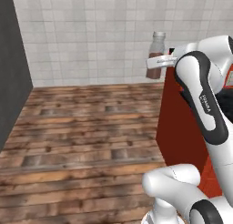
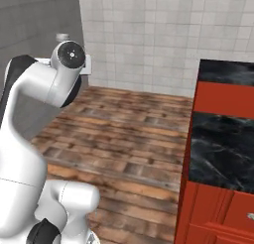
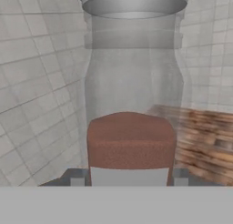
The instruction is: Take the cinnamon bottle from the cabinet and place it on the dining table, next to the plate with the cupcake. Then take the chocolate from the dining counter and place it on the cupcake plate.
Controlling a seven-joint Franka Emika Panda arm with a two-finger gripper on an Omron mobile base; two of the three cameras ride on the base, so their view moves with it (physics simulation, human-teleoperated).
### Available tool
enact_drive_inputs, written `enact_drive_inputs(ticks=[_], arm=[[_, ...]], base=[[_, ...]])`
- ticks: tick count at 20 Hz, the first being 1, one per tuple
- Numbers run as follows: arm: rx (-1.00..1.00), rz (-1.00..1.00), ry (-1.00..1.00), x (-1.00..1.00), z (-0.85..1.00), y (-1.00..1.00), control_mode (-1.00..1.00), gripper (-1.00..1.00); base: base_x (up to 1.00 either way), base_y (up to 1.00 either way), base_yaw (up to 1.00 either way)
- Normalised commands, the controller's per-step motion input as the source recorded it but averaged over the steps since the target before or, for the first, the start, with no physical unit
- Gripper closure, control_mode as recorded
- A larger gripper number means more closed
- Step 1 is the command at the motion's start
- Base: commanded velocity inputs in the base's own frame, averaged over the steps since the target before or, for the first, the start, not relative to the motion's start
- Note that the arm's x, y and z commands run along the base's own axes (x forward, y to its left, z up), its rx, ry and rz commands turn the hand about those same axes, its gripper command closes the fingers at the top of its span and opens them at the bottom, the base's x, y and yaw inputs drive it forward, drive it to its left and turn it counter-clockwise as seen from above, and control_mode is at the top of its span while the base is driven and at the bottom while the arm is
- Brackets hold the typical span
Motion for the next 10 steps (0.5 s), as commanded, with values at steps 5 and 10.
enact_drive_inputs(ticks=[5,10], arm=[[0.00,0.00,0.00,0.00,0.00,0.00,1.00,1.00],[0.00,0.00,0.00,0.00,0.00,0.00,1.00,1.00]], base=[[0.82,0.40,-0.28],[0.84,0.41,-0.24]])
